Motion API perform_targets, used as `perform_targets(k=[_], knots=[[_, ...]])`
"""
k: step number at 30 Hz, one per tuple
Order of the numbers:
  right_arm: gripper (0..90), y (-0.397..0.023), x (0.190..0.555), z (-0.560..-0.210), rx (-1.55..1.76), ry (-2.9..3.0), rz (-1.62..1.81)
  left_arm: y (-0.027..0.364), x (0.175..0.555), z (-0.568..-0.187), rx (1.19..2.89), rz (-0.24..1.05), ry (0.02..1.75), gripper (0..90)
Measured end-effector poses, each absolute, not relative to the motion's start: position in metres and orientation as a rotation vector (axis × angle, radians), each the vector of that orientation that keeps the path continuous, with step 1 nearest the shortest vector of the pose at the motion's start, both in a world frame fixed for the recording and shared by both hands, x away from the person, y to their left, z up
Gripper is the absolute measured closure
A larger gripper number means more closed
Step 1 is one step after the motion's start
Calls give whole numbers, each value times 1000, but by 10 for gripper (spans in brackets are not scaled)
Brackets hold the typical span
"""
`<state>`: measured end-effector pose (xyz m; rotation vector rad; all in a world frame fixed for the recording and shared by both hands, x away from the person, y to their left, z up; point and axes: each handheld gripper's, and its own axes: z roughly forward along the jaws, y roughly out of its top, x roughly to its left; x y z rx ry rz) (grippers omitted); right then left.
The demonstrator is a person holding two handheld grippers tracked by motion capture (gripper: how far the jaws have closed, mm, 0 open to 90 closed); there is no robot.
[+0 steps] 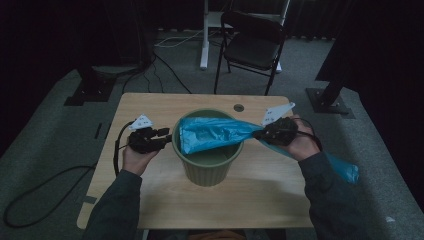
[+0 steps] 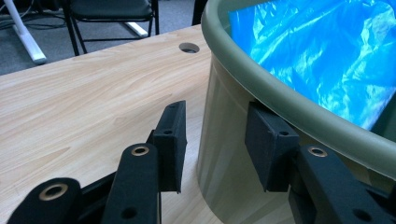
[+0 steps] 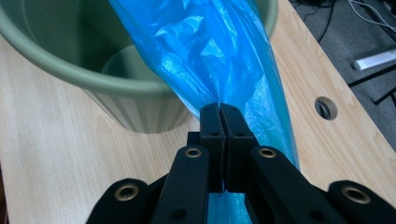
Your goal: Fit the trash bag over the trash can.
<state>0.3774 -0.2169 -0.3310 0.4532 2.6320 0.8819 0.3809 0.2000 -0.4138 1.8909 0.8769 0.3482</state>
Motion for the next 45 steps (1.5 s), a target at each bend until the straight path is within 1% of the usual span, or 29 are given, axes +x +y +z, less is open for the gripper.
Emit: perform_targets(k=[13,25,35,45], knots=[[888,-195,379,-323,376,2659,937,200,381,-414,1893,356,874,571],[887,-174,386,-323,327,2681,943,214,377,-402,1855,393,878,563],[886,-160,392,-329,314,2705,941,205,375,-389,1845,411,834,557],[886,-137,398,-334,268,2748,913,199,374,-381,1845,415,798,554]])
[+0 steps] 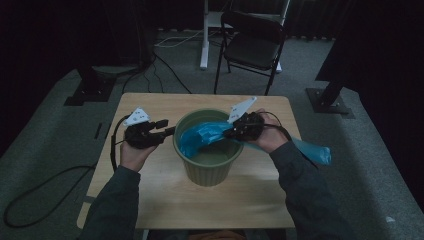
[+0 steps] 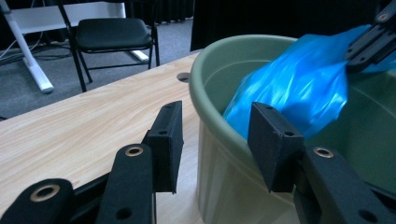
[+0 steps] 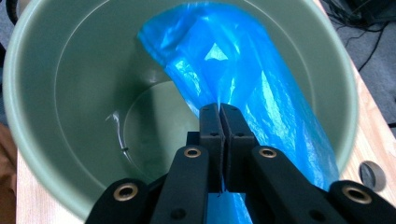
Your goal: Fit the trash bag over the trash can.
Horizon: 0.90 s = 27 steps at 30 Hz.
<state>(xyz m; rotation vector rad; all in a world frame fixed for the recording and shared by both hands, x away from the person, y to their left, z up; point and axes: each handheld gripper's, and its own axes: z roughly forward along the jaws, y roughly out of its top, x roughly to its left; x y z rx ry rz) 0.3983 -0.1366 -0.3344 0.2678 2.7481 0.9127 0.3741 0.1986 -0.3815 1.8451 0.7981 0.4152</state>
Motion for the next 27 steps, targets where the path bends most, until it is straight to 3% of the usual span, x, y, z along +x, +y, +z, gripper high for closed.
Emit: perform_targets(k=[7,11,16,27], knots=[[884,-118,401,-343,226,2789,897,191,375,-380,1852,409,779,552],[765,-115,398,-340,224,2788,929,187,375,-380,1858,407,768,552],[659,-125,389,-328,233,2744,1016,183,375,-380,1859,402,761,550],[612,-166,369,-306,312,2651,1055,179,376,-381,1861,395,753,547]])
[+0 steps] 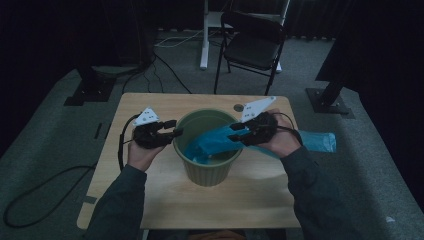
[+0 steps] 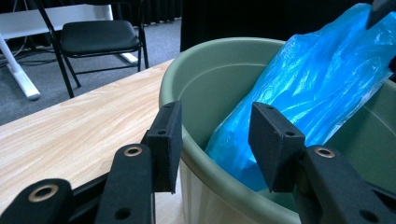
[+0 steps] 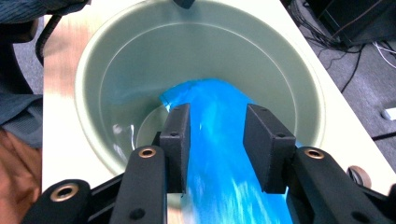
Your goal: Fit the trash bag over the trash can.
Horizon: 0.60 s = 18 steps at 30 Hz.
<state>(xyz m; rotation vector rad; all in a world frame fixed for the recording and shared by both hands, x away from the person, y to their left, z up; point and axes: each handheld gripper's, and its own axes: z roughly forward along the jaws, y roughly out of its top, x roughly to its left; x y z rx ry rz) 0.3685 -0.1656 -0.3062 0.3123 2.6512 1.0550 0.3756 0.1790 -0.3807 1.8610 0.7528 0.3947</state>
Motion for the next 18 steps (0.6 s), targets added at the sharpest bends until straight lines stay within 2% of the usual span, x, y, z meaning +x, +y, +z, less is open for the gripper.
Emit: perform_targets(k=[7,18], knots=[[593,-192,358,-310,371,2616,1050,179,375,-379,1865,397,748,544],[484,-232,338,-317,465,2534,1003,180,376,-377,1866,396,749,544]])
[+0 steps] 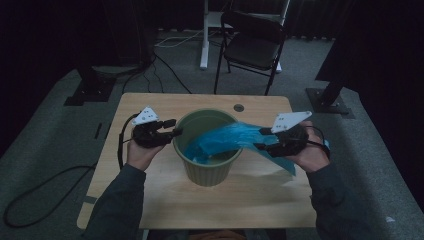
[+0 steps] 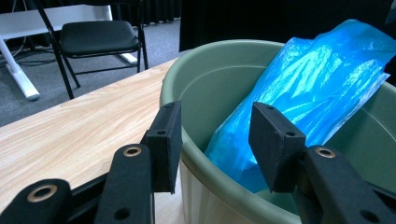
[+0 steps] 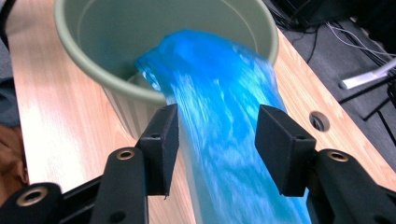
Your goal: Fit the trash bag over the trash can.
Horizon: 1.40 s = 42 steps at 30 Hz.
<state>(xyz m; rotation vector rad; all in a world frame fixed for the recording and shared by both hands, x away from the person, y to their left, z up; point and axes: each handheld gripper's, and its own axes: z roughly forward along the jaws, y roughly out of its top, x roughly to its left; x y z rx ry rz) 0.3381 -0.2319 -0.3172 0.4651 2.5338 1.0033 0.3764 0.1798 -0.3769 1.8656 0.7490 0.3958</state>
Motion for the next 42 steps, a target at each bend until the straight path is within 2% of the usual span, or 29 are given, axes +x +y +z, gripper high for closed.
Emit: perform_targets(k=[11,17,18,22,26,33,42], knots=[[435,-249,335,-340,538,2519,935,179,378,-373,1864,395,742,544],[460,-250,336,-352,555,2520,912,176,377,-372,1867,386,734,547],[530,-251,338,-355,556,2518,915,175,377,-372,1870,381,729,549],[693,-251,340,-357,562,2512,907,174,377,-372,1869,376,723,551],[806,-251,342,-356,578,2502,916,174,377,-372,1872,374,720,551],[898,-245,346,-349,559,2481,918,173,375,-370,1871,378,711,548],[900,-230,354,-336,520,2475,939,163,374,-368,1881,374,677,537]])
